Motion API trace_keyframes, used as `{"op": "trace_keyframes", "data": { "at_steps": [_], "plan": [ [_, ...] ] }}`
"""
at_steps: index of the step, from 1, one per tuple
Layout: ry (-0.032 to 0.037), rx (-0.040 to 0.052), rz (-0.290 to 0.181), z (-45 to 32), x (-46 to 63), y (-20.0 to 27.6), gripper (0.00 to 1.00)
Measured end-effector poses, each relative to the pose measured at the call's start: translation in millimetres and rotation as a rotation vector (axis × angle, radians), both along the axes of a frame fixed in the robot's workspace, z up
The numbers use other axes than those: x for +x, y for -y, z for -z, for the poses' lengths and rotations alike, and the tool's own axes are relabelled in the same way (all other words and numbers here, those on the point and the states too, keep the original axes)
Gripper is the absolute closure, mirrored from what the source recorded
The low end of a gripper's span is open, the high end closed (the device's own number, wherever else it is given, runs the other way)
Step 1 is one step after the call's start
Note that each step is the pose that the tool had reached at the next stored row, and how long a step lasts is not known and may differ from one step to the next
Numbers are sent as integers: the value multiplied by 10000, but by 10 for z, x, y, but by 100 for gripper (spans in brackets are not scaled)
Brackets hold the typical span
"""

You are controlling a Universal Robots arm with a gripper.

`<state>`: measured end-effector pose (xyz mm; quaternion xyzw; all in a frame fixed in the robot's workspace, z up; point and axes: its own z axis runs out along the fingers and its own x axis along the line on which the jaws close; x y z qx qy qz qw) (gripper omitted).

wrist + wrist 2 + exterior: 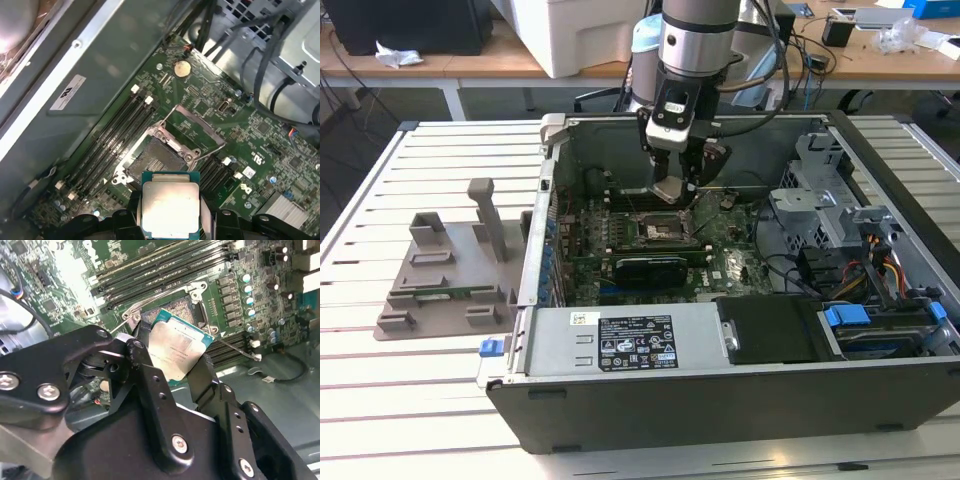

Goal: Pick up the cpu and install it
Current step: 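Place the cpu into insertion slot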

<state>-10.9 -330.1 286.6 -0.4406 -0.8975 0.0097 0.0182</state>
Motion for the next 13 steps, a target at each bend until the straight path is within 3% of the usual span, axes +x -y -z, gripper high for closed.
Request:
{"op": "trace_keyframes", "data": {
  "at_steps": [6, 8, 10, 13],
  "plan": [
    [-1, -100, 1510, 7, 0, 0, 45],
    [-2, -112, 1800, 8, 0, 0, 45],
    [-3, -140, 2498, 13, 0, 0, 45],
    [-5, -158, 2984, 16, 0, 0, 45]
  ]
}}
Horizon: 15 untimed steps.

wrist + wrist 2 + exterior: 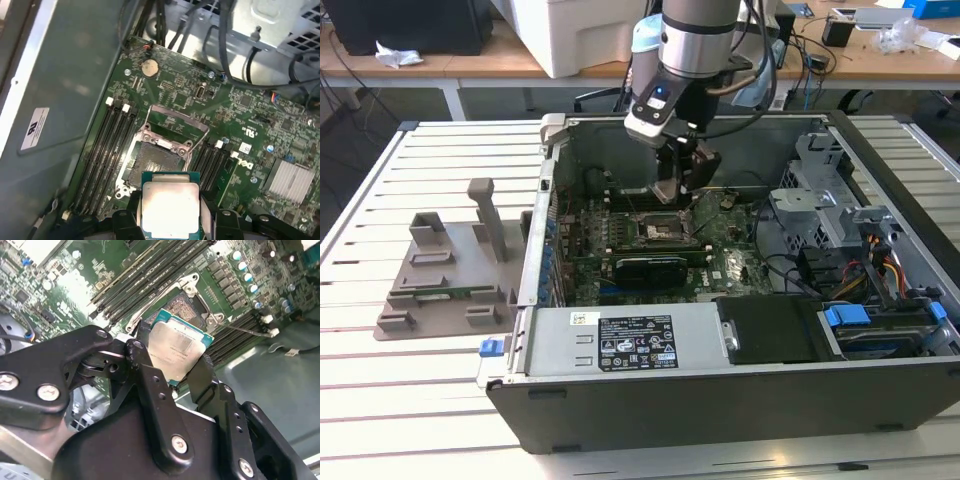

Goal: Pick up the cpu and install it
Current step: 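Place the cpu into insertion slot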

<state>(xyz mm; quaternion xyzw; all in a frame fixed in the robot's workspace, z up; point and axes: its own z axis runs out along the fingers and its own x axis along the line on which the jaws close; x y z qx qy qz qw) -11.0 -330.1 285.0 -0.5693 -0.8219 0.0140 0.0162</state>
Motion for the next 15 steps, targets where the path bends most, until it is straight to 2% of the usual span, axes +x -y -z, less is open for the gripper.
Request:
{"op": "trace_keyframes", "data": {
  "at_steps": [2, 5, 8, 9, 10, 12, 15],
  "plan": [
    [0, -9, 370, 3, 0, 0, 45],
    [0, -24, 1480, 14, 0, 0, 45],
    [0, -23, 2178, 24, 0, 0, 45],
    [-1, -24, 2685, 43, 0, 0, 45],
    [-2, -25, 2936, 67, 0, 0, 45],
    [-2, -25, 3175, 116, 0, -1, 45],
    [-2, -25, 3275, 207, 0, -4, 45]
  ]
}}
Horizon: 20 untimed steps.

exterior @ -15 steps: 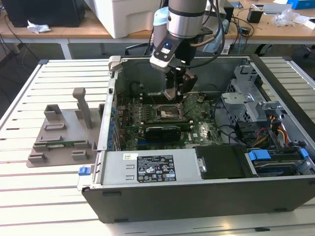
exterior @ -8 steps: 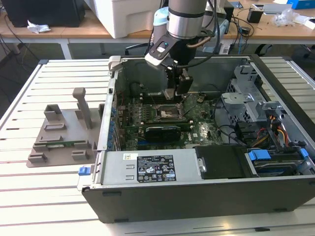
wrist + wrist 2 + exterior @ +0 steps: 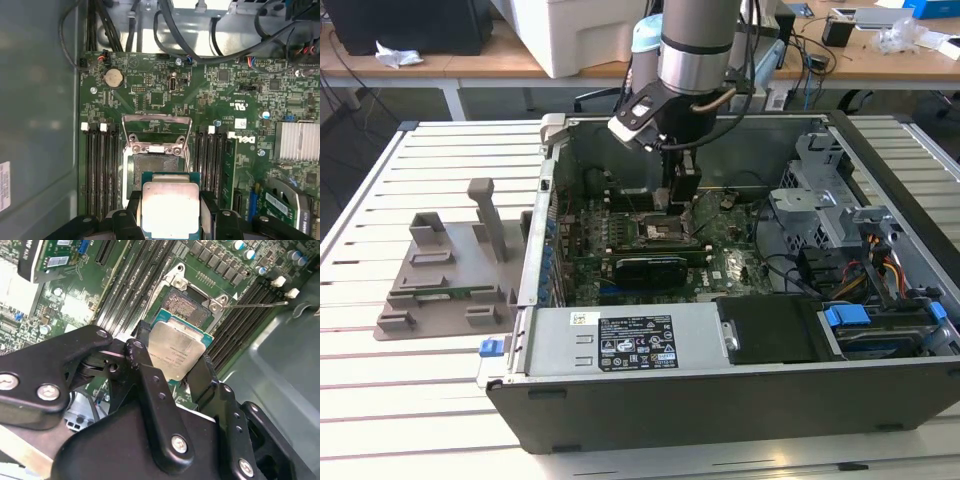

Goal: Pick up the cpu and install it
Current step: 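Place the cpu into insertion slot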

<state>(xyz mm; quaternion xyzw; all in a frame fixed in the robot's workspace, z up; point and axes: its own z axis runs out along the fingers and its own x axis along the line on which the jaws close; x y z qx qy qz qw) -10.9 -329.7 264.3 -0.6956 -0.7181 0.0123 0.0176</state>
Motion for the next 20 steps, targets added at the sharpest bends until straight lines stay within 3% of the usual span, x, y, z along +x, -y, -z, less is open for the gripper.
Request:
{"op": "trace_keyframes", "data": {
  "at_steps": [15, 20],
  "plan": [
    [0, -1, 22, 332, -19, -6, 45],
    [0, 0, 231, 488, -64, -76, 45]
  ]
}}
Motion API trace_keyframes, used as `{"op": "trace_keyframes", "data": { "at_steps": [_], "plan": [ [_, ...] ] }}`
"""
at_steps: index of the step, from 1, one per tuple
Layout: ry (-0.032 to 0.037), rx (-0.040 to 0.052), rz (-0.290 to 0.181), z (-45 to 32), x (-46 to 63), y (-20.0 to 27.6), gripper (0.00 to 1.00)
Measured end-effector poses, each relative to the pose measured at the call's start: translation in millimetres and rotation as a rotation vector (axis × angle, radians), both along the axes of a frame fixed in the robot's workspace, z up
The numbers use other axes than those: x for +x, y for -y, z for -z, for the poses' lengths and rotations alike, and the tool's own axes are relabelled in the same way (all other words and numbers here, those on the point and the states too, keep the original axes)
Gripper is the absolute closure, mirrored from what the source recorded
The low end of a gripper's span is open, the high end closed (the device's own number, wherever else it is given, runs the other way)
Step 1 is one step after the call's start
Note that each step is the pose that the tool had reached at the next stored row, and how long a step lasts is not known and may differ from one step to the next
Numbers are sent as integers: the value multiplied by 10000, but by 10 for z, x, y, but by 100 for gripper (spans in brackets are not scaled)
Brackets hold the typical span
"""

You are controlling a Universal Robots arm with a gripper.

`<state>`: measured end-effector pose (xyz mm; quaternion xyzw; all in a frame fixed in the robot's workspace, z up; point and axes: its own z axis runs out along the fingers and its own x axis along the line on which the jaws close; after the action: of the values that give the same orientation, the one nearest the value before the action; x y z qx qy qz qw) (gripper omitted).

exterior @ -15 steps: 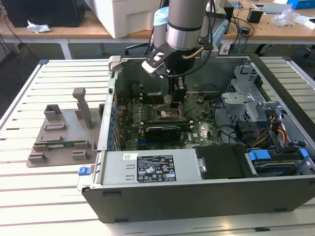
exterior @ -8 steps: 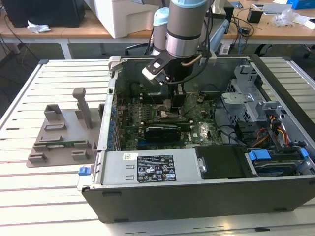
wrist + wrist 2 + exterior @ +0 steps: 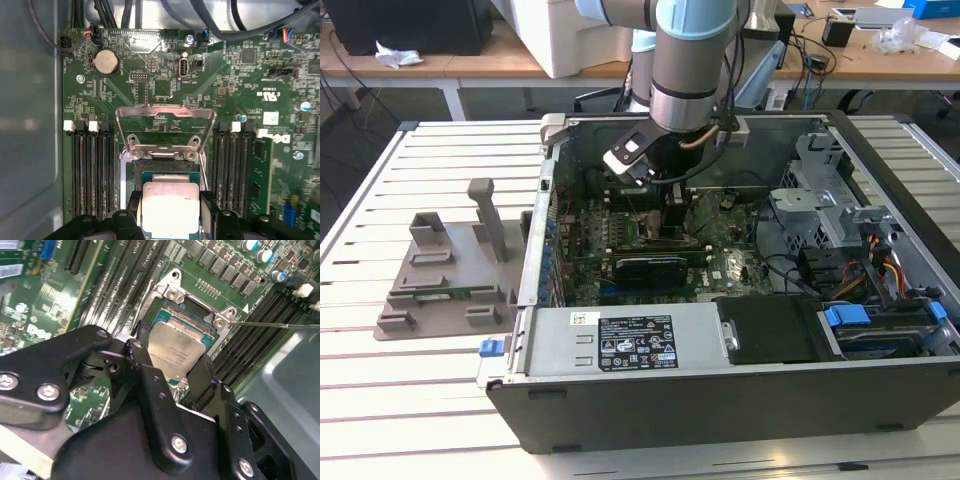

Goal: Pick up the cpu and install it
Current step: 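Place the cpu into insertion slot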

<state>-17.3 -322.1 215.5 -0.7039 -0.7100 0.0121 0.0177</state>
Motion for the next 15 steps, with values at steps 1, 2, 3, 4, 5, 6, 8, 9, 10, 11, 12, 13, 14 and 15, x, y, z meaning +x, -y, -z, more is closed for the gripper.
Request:
{"op": "trace_keyframes", "data": {
  "at_steps": [1, 2, 3, 4, 5, 6, 8, 9, 10, 11, 12, 13, 14, 15],
  "plan": [
    [0, 0, 29, 14, 0, -4, 45],
    [0, 0, 41, 22, 1, -5, 45],
    [0, 0, 44, 30, 2, -5, 45],
    [-1, -2, 44, 40, 6, -5, 45],
    [0, -20, 44, 54, 12, -5, 45],
    [-1, -20, 45, 60, 12, -5, 45],
    [-1, -21, 43, 66, 13, -7, 45],
    [-1, -20, 43, 68, 13, -21, 45],
    [0, -18, 34, 70, 13, -31, 45],
    [0, -19, 31, 79, 13, -32, 45],
    [0, -19, 32, 94, 13, -32, 45],
    [-1, -20, 33, 104, 12, -32, 45],
    [-1, -22, 33, 104, 12, -31, 45],
    [-1, -22, 33, 105, 12, -31, 45]
  ]
}}
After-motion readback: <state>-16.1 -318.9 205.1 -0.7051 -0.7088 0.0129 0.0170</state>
